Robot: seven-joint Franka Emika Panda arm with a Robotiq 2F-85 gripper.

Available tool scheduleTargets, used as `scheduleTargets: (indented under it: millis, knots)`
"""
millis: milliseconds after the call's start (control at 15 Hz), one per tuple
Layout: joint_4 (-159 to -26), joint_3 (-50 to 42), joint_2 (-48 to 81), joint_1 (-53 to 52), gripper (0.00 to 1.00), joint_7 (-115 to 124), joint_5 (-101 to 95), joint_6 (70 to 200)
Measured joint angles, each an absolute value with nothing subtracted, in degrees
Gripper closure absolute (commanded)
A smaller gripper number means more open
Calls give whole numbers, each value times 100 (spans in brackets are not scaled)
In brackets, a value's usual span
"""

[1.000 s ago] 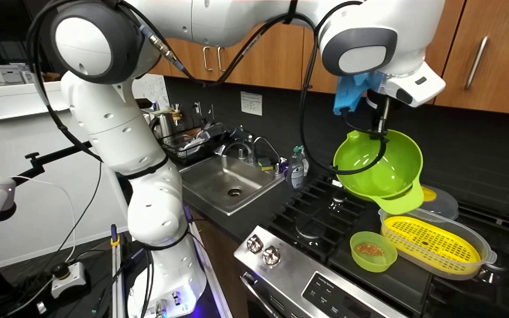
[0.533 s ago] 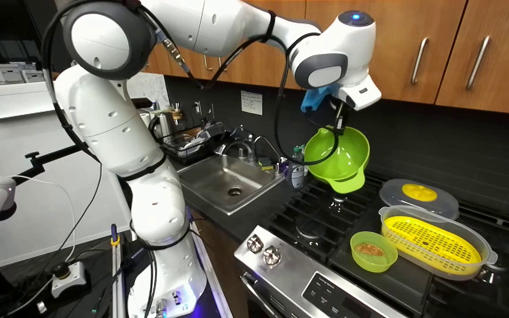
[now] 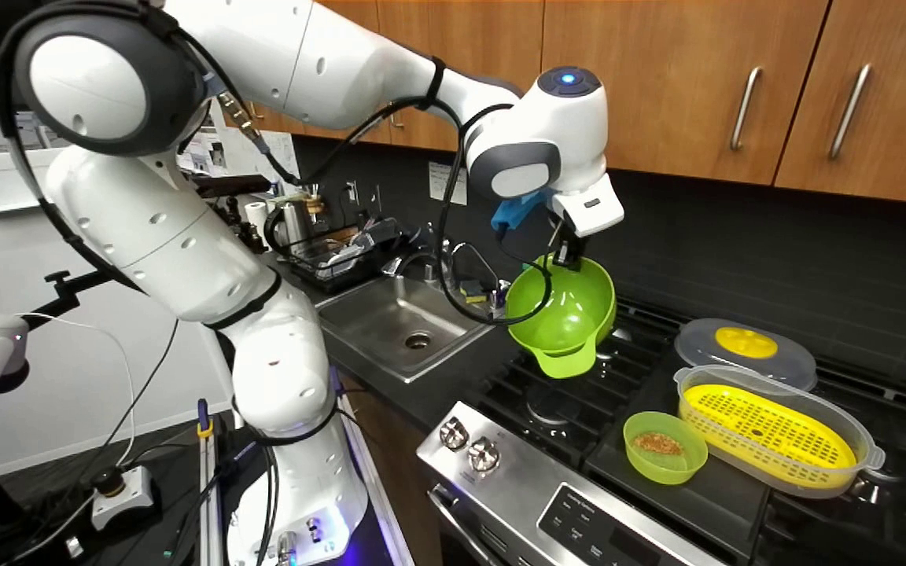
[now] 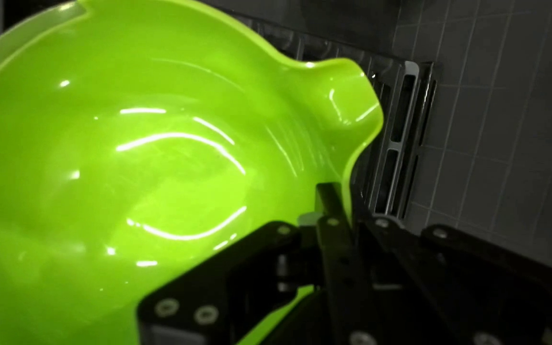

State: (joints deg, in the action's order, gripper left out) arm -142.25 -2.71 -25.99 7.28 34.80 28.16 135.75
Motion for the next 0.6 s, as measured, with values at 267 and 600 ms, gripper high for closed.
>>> scheduleTargets:
  millis: [267, 600]
  knots:
    - [-14825, -275, -3302, 769, 99, 3561, 2816, 13614]
    - [-15324, -23, -3986, 697, 99, 3840, 2832, 13739]
